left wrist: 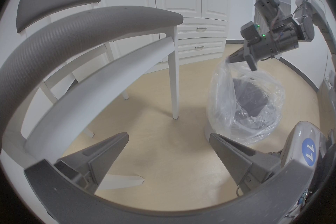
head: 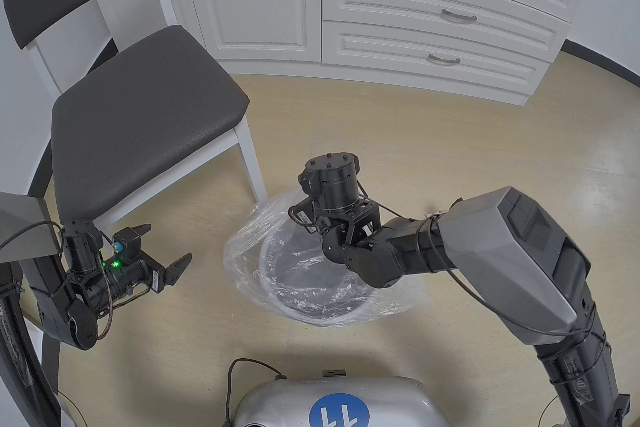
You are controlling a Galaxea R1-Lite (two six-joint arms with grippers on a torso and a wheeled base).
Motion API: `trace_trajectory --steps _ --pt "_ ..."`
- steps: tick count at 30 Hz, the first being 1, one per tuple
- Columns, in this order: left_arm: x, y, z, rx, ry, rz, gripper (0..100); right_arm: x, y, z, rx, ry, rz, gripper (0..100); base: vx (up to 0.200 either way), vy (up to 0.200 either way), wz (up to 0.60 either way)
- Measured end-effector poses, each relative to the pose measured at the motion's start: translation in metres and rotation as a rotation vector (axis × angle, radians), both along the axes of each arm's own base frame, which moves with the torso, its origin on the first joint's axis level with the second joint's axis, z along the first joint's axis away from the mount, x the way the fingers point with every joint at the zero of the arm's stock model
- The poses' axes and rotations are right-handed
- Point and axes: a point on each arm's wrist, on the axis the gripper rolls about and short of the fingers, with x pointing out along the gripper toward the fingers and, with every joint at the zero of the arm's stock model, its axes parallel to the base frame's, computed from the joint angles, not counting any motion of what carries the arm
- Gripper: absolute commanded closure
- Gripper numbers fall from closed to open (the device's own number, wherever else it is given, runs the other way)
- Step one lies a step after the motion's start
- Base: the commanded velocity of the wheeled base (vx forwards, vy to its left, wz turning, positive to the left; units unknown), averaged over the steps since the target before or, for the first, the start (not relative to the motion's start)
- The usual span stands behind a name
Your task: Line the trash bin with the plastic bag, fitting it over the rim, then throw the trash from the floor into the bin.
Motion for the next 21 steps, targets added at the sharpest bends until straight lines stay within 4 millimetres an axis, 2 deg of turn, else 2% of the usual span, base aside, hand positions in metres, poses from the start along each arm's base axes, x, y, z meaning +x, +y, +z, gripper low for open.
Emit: trace_trajectory --steps 5,10,14,21 --pt "0.001 -0.001 -0.006 -0.006 0.009 -0.004 0 0.02 0.003 -0.005 0.042 -0.045 -0.043 100 0.0 0.0 0.0" --pt "0.001 -0.002 -0.01 -0.007 0.021 -0.007 0 0.038 -0.007 -0.019 0.05 -0.06 -0.093 100 0.0 0.0 0.0" --pt "0.0 -0.003 -0.012 -0.007 0.028 -0.011 0 0.043 -0.01 -0.023 0.073 -0.085 -0.103 100 0.0 0.0 0.0" --pt "0.001 -0.004 -0.013 -0.01 0.033 -0.014 0 0.044 -0.008 -0.016 0.157 -0.179 -0.099 100 0.0 0.0 0.0"
